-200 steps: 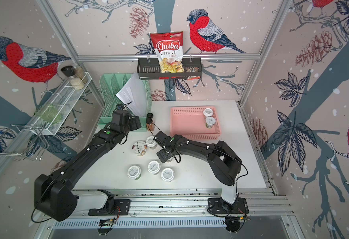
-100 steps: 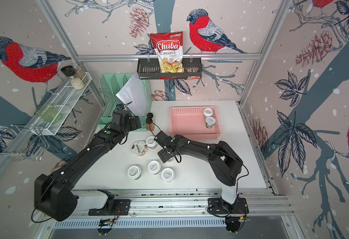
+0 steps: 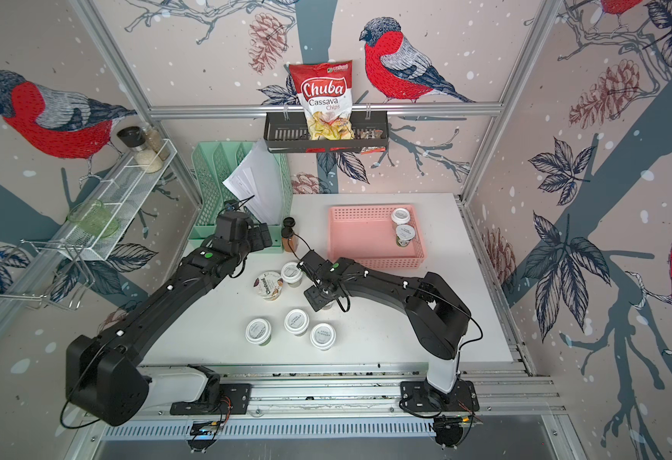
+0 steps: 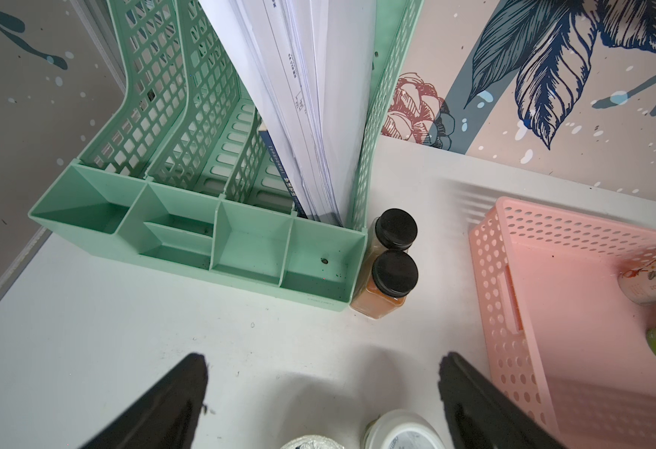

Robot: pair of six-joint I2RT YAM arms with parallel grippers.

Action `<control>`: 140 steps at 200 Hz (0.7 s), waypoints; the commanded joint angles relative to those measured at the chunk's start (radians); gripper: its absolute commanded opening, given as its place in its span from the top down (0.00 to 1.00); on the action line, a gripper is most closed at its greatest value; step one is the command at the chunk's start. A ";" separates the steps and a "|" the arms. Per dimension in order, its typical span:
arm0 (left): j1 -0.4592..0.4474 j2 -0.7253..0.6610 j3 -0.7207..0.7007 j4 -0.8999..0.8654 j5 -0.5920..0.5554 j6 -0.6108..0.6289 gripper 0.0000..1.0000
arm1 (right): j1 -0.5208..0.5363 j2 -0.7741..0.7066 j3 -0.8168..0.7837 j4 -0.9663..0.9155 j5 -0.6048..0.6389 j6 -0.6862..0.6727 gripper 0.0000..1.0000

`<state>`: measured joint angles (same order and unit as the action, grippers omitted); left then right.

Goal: Put the yogurt in the basket
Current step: Pick up the yogurt from the center of the board, then place the yogurt in the basket.

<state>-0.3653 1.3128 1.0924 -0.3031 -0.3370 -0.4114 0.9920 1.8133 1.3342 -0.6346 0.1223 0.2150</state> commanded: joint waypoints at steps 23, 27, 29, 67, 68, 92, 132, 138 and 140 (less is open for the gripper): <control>-0.003 -0.013 -0.003 0.025 0.001 0.011 0.04 | -0.023 -0.057 0.075 -0.101 0.028 0.003 0.21; -0.003 -0.015 -0.003 0.025 0.001 0.010 0.04 | -0.027 -0.062 0.083 -0.110 0.030 0.003 0.21; -0.003 -0.014 -0.003 0.024 0.002 0.010 0.04 | -0.031 -0.065 0.087 -0.114 0.031 0.001 0.21; -0.004 -0.017 -0.005 0.028 0.012 0.006 0.04 | -0.125 -0.106 0.145 -0.193 0.069 -0.013 0.21; -0.003 -0.017 -0.005 0.028 0.013 0.007 0.04 | -0.129 -0.108 0.146 -0.193 0.071 -0.013 0.21; -0.003 -0.017 -0.006 0.032 0.019 0.004 0.04 | -0.242 -0.113 0.178 -0.192 0.077 -0.028 0.20; -0.015 0.004 -0.003 0.041 0.077 0.003 0.04 | -0.427 0.020 0.320 -0.120 0.055 -0.097 0.19; -0.019 0.011 -0.001 0.041 0.085 0.001 0.04 | -0.450 0.052 0.351 -0.108 0.047 -0.106 0.19; -0.020 0.014 0.001 0.041 0.089 0.000 0.04 | -0.459 0.061 0.360 -0.106 0.044 -0.109 0.19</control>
<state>-0.3721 1.3090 1.0870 -0.2951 -0.2943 -0.4118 0.6041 1.7935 1.6192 -0.7898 0.1825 0.1646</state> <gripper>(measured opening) 0.960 0.814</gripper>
